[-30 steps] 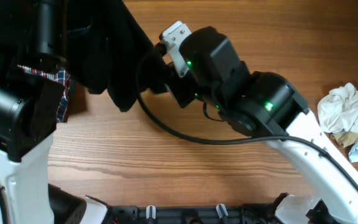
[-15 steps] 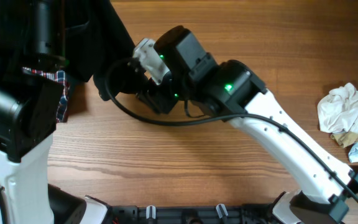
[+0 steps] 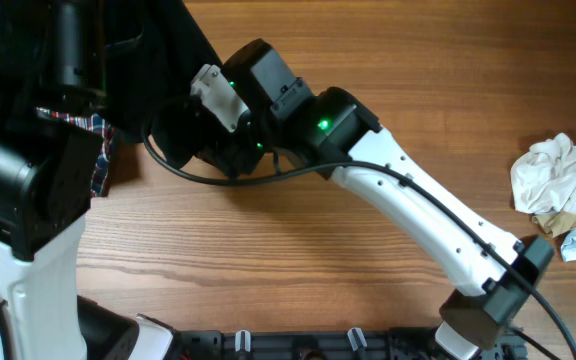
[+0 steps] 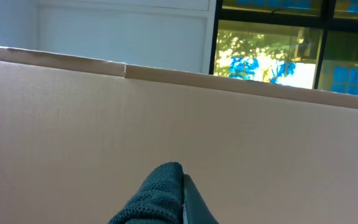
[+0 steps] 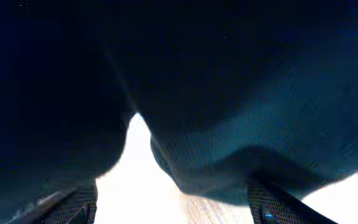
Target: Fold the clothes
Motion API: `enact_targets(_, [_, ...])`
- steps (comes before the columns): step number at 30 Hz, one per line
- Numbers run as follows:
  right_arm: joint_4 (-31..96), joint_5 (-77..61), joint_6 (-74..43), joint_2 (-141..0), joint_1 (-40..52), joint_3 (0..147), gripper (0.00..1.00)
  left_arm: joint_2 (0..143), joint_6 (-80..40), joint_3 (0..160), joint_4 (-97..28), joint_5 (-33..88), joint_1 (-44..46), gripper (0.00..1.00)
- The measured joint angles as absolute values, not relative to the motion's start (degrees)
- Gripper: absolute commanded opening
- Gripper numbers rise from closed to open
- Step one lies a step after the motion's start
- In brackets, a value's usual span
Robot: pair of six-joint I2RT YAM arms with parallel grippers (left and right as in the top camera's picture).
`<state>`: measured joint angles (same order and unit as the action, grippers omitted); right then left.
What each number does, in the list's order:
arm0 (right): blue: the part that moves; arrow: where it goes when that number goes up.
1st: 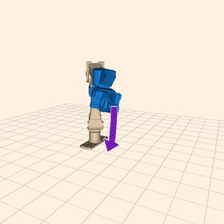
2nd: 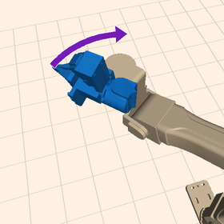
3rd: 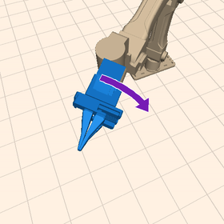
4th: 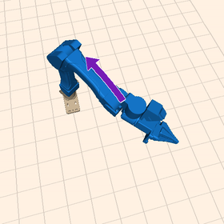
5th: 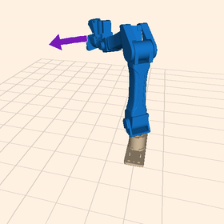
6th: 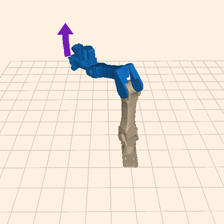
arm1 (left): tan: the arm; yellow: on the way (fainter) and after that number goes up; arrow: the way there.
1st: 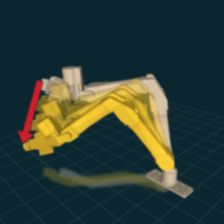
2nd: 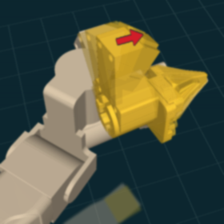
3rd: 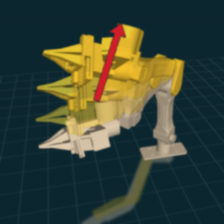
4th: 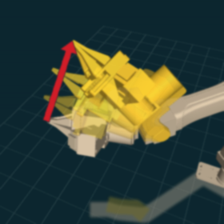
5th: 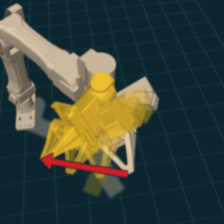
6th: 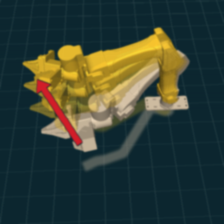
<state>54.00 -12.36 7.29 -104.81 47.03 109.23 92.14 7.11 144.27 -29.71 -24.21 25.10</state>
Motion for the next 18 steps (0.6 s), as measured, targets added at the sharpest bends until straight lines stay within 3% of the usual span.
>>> enact_targets(18, [55.27,-10.26,10.83,-105.01,41.04,109.21,0.77,92.14,7.46,144.27,-29.89,-24.21,25.10,0.04])
